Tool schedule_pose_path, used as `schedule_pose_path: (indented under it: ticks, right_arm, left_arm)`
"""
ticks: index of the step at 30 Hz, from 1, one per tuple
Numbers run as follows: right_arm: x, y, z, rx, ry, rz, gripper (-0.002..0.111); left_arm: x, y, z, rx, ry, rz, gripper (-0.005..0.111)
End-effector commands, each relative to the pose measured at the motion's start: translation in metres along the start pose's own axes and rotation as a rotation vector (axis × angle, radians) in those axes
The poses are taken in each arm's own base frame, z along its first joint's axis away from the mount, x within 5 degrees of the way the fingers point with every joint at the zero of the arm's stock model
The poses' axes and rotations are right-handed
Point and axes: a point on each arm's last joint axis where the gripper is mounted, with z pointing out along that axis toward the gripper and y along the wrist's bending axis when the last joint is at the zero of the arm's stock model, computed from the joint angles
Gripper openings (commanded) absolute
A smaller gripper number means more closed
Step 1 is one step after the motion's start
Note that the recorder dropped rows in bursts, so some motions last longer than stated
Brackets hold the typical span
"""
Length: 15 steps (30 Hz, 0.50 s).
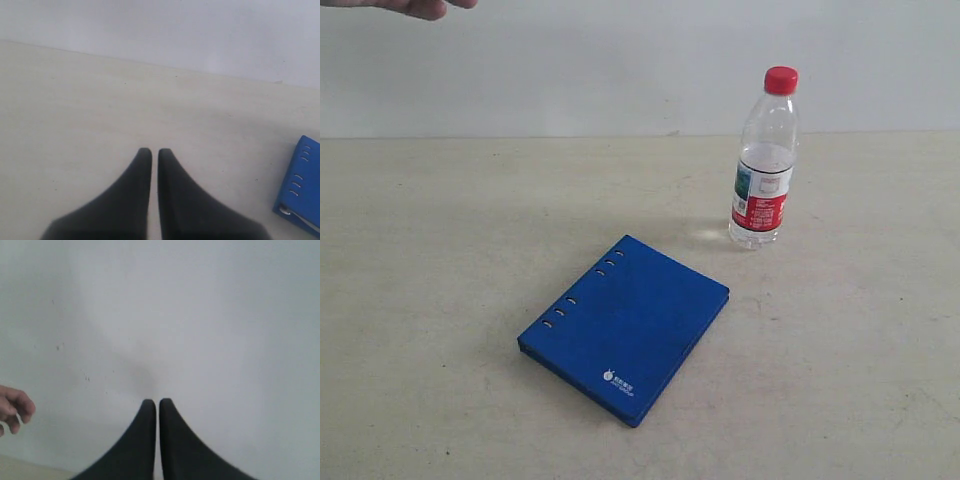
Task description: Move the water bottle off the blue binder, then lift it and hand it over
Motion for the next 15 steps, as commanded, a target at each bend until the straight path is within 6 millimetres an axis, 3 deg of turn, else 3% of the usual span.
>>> schedule_pose_path:
  ticks: [1,5,8,12,15]
  right_arm:
    - [0.025,-0.001,-0.068,-0.084,-0.117,0.003,0.000]
    - [0.067,0.014,-0.096,-0.284,-0.095,0.082,0.000]
    - [0.108,0.021,-0.093,-0.338,0.063,0.298,0.000]
    - [0.166,0.020,-0.091,-0.262,0.277,0.577,0.000]
    - [0.176,0.019,-0.087,-0.214,0.348,0.617,0.000]
  left_arm:
    - [0.000,0.001,0.000,-0.004,-0.009,0.065,0.004]
    - [0.000,0.001,0.000,-0.004,-0.009,0.068,0.004]
    - [0.000,0.001,0.000,-0.004,-0.009,0.068,0.004]
    - [0.000,0.001,0.000,-0.004,-0.013,0.068,0.004]
    - [-0.002,-0.002,0.000,0.026,-0.033,-0.039,0.004]
